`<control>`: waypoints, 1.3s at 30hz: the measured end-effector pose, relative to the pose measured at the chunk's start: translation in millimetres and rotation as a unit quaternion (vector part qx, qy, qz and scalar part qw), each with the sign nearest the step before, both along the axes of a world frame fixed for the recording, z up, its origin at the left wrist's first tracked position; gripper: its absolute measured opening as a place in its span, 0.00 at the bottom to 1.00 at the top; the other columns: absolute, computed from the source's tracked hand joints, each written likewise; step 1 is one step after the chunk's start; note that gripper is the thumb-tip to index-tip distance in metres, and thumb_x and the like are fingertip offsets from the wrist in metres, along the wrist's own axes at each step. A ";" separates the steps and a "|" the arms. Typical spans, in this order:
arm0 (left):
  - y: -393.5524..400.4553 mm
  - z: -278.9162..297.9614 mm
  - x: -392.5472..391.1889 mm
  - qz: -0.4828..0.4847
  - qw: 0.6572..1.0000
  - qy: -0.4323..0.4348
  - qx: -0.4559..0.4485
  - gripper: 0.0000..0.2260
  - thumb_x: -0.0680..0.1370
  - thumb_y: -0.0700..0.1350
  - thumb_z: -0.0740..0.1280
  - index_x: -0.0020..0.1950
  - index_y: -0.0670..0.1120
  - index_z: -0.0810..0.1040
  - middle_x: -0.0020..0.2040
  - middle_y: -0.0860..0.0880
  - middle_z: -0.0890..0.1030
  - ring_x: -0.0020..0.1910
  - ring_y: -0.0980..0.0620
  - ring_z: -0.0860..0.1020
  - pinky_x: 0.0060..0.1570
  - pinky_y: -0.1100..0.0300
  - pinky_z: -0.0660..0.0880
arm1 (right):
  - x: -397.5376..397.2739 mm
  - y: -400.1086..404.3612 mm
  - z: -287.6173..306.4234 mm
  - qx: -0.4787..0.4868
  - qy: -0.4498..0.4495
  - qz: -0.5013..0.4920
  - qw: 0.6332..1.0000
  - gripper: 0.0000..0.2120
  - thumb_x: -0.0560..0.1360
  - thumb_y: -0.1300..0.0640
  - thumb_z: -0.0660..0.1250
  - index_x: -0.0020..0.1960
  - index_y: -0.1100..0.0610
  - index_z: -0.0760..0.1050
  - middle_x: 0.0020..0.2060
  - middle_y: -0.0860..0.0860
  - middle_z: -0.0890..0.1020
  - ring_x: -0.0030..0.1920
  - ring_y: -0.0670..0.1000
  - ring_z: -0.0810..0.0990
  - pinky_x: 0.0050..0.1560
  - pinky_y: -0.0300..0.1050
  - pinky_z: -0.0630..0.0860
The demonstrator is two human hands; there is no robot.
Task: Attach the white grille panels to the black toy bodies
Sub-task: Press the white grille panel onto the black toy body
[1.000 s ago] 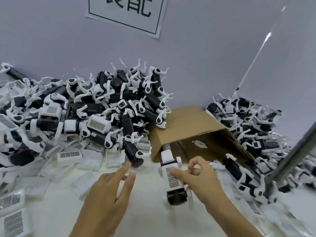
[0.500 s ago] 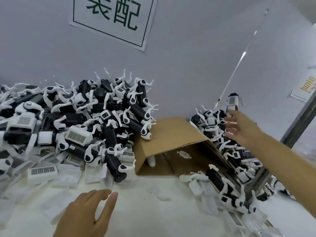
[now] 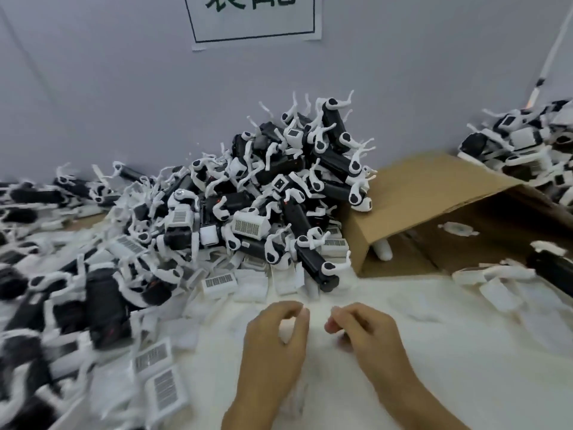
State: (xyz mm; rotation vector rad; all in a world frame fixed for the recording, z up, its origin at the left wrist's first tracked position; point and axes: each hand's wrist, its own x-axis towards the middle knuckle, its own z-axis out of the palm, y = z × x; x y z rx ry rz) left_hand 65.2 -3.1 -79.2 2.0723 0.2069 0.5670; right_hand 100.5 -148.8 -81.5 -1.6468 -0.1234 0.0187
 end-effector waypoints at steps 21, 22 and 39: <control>22.9 44.7 60.7 0.142 0.963 -0.213 -0.078 0.07 0.79 0.41 0.71 0.42 0.49 0.77 0.37 0.59 0.79 0.34 0.60 0.75 0.38 0.66 0.74 | 11.0 -2.9 -3.3 0.090 0.052 0.018 0.994 0.13 0.80 0.54 0.68 0.38 0.56 0.82 0.36 0.49 0.86 0.34 0.41 0.81 0.33 0.31 0.74; 17.7 44.8 49.5 0.129 0.960 -0.224 -0.109 0.06 0.79 0.41 0.72 0.44 0.48 0.78 0.39 0.58 0.80 0.38 0.53 0.78 0.41 0.58 0.77 | 9.4 -2.6 -2.2 0.092 0.047 0.026 0.994 0.16 0.80 0.48 0.68 0.39 0.56 0.82 0.37 0.49 0.86 0.36 0.41 0.82 0.35 0.32 0.74; -6.8 16.3 -7.5 -0.141 0.921 -0.064 -0.356 0.24 0.72 0.62 0.66 0.24 0.47 0.69 0.29 0.40 0.78 0.43 0.41 0.84 0.49 0.53 0.77 | -5.7 -16.3 1.5 0.152 -0.088 0.052 0.983 0.19 0.65 0.61 0.71 0.55 0.51 0.82 0.47 0.46 0.86 0.48 0.44 0.84 0.46 0.37 0.79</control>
